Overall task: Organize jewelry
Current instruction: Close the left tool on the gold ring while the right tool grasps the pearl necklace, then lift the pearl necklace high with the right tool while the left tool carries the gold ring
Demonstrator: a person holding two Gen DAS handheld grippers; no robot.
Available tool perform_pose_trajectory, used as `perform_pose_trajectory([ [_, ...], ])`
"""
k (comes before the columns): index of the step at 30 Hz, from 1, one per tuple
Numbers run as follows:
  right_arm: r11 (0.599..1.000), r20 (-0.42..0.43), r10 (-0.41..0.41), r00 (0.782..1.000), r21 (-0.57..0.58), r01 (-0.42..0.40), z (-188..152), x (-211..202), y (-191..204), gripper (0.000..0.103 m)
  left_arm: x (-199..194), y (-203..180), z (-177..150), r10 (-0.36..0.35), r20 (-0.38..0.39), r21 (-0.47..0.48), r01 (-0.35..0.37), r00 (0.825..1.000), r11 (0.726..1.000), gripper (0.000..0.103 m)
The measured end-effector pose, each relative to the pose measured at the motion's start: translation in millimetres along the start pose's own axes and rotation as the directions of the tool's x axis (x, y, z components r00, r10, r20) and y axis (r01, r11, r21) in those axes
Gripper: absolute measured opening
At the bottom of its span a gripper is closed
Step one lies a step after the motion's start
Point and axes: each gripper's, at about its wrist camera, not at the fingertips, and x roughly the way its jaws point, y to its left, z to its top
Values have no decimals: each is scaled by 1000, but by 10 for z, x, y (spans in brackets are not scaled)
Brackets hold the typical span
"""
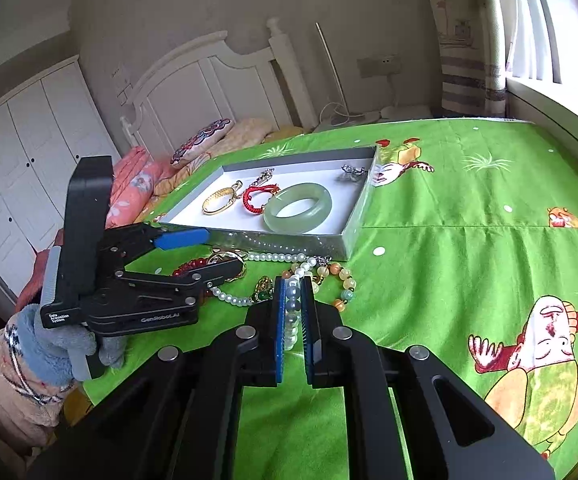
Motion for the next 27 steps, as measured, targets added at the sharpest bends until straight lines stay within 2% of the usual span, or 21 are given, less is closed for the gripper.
perform_pose_trajectory([
  [2,1000,7,3,1000,9,-3,-7,-16,-33,9,-51,32,-43,-17,33,-18,17,999,1000,16],
  [3,1000,10,5,1000,13,-5,-12,-23,-43,9,-95,60,-63,-31,52,-32,33,998,999,5],
  [7,1000,22,21,1000,16,-21,-5,-48,-36,9,-321,178,-97,-41,119,-106,53,992,993,5],
  [12,999,50,39,998,-14,-38,42,-133,87,9,-523,254,-119,-16,156,-124,36,988,992,5],
  [18,998,75,54,996,-45,-51,115,-220,265,9,-575,257,-198,54,141,-117,-38,989,992,5],
  [27,994,157,28,987,-106,-11,385,-404,504,9,-651,510,-294,129,111,-196,-106,985,975,5],
])
